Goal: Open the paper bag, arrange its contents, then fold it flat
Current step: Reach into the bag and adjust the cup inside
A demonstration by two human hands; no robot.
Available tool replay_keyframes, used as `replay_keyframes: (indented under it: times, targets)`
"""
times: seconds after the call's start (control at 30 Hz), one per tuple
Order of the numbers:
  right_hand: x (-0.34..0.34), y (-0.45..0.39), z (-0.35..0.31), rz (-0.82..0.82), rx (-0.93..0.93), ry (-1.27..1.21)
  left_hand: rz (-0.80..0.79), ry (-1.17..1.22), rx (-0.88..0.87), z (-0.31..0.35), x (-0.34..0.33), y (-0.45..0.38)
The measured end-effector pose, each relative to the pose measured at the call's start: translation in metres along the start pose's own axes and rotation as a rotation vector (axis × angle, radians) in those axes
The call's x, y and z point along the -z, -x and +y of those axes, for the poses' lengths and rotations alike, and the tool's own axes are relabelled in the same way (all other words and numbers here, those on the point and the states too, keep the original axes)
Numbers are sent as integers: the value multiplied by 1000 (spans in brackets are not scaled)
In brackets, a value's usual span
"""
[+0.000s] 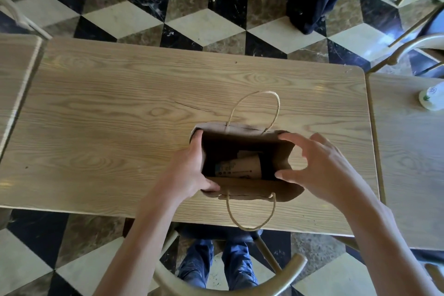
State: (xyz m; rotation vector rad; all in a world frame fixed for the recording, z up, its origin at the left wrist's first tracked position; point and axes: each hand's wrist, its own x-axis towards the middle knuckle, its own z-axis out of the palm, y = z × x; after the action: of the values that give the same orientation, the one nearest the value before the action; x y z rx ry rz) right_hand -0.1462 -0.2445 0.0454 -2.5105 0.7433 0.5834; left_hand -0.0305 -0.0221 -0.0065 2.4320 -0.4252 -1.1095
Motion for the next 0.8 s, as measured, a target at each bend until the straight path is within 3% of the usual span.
replay_keyframes:
  times: [0.13,0.2,0.3,0.5,0.63,0.8]
  targets:
    - [5,3,-35,89,240,-19,-21,37,13,6,2,0]
    - [-3,-5,-56,-64,284,-17,-27,55,34,8,2,-1]
    - [-29,-34,-74,-348,266,241,-18,58,18,7,2,-1]
    - [-76,-92,-73,-563,140,519,-11,59,-3,4,0,0]
    - [-100,-98,-37,-453,15,238,52,84,-35,2,-1,0]
    - [-117,-100,-17,-444,-83,1,159,3,-38,1,-7,0]
